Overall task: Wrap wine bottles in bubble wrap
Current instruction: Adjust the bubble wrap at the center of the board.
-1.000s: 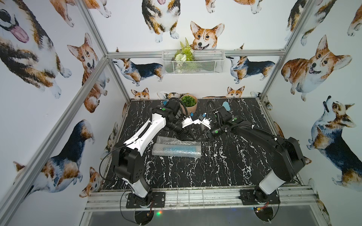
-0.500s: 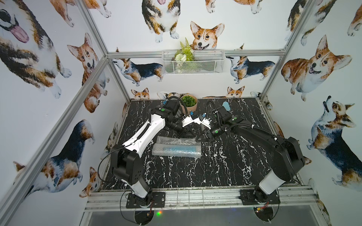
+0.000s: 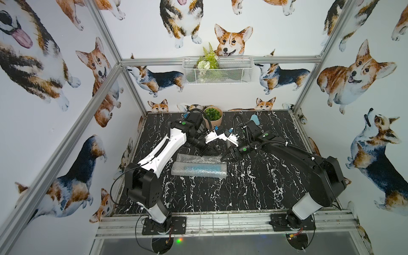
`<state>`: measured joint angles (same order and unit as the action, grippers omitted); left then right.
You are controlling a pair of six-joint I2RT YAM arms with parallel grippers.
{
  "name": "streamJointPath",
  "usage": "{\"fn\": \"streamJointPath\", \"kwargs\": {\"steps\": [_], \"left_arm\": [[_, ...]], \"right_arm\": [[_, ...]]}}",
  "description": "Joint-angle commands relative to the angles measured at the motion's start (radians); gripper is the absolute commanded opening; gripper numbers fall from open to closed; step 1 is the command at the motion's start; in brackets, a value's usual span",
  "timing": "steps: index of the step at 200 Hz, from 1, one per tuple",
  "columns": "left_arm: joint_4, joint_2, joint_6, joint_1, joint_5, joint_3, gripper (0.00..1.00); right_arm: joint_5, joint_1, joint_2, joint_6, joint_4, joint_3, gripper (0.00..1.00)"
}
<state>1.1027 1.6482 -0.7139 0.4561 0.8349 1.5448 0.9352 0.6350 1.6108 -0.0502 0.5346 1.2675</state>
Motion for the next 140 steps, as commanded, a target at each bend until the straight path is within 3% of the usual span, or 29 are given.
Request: {"fn": "streamJointPath", "kwargs": {"steps": [1, 42, 60, 67, 79, 92, 100, 140], "left_arm": [[0.042, -0.019, -0.002, -0.009, -0.037, 0.008, 0.0], [0.051, -0.037, 0.073, -0.031, -0.144, 0.009, 0.0], [0.015, -0.065, 0.132, -0.06, -0.191, -0.022, 0.0], [-0.008, -0.083, 0.166, -0.079, -0.205, -0.038, 0.0], [-0.028, -0.113, 0.206, -0.126, -0.192, -0.065, 0.0], [-0.045, -0.157, 0.222, -0.165, -0.174, -0.099, 0.0], [-0.057, -0.184, 0.23, -0.186, -0.169, -0.126, 0.0], [-0.083, -0.271, 0.242, -0.249, -0.094, -0.196, 0.0]], "right_arm": [[-0.088, -0.001, -0.022, -0.037, -0.035, -0.012, 0.58], [-0.121, -0.06, -0.049, -0.036, -0.118, -0.052, 0.61], [-0.189, -0.06, -0.04, -0.058, -0.216, -0.092, 0.62], [-0.199, -0.06, -0.026, -0.055, -0.259, -0.106, 0.69], [-0.195, -0.06, 0.011, -0.046, -0.298, -0.102, 0.72], [-0.185, -0.054, 0.075, -0.051, -0.287, -0.054, 0.76], [-0.189, -0.047, 0.129, -0.063, -0.249, -0.003, 0.84], [-0.179, -0.01, 0.358, -0.086, -0.133, 0.202, 0.86]]}}
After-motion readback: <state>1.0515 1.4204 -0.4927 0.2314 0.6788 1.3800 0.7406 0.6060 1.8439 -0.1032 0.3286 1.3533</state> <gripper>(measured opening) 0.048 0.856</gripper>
